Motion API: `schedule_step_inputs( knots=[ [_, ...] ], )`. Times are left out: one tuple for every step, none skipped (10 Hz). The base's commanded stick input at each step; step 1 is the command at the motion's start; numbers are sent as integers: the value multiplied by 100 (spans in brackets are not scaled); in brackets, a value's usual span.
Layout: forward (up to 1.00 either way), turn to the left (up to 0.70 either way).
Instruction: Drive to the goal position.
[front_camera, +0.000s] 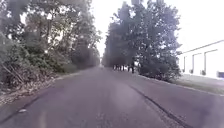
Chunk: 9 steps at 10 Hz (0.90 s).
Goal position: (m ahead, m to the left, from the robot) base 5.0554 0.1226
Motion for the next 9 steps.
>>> schedule_step_inputs(
  knots=[
    [100,0],
    [100,0],
    [100,0],
    [100,0],
    [100,0],
    [100,0],
    [100,0],
    [100,7],
    [100,20]
  ],
)
